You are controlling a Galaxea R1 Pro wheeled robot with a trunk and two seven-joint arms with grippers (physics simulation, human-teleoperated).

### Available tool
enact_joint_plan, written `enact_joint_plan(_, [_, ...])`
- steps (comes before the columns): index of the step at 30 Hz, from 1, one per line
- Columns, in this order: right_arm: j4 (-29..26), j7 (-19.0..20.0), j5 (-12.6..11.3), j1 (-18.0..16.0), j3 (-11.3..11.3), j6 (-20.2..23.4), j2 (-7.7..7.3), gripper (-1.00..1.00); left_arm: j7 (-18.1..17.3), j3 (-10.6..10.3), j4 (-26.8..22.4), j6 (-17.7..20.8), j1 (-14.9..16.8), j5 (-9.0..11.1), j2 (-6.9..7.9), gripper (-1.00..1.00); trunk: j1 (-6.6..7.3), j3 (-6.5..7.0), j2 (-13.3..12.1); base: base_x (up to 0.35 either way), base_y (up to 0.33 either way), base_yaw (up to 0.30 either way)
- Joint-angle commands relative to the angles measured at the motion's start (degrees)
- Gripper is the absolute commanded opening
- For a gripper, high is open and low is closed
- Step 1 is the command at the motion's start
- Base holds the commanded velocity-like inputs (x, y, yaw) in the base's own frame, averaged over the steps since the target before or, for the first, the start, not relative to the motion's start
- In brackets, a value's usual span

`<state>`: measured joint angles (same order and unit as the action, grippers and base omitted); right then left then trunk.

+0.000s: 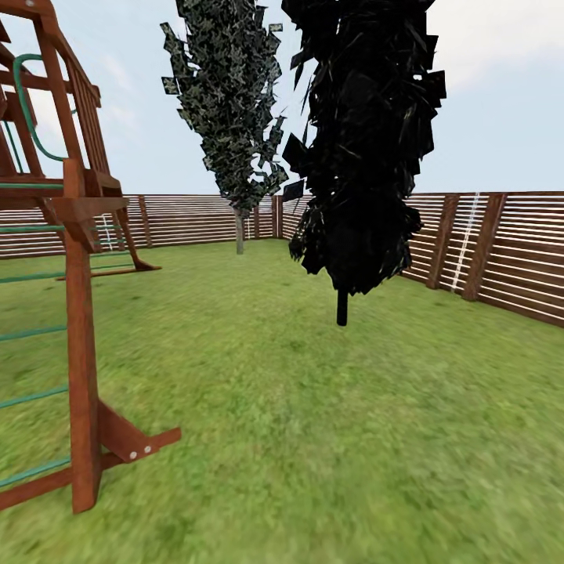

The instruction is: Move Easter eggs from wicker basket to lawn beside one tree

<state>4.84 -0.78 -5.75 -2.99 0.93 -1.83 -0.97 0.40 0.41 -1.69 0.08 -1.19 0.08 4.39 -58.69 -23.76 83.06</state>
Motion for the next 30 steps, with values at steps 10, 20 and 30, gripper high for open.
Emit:
enact_joint_plan(10, [0.2,0.0,-0.6,-0.1,0.1,-0.2,0.0,1.0,0.0,0.0,-0.1,0.0,0.0,0.0,-0.08,1.0,-0.04,-0.05,0.0,0.328,0.0,0.0])
enact_joint_plan(20, [0.2,0.1,-0.6,-0.1,0.1,-0.2,-0.09,1.0,0.0,0.0,-0.1,0.0,0.0,0.0,-0.08,1.0,-0.04,-0.05,0.0,0.328,0.0,0.0])
enact_joint_plan(30, [0.2,0.3,-0.6,-0.1,0.0,-0.2,-0.13,1.0,0.0,0.0,-0.1,0.0,0.0,0.0,-0.08,1.0,-0.04,-0.05,0.0,0.328,0.0,0.0])
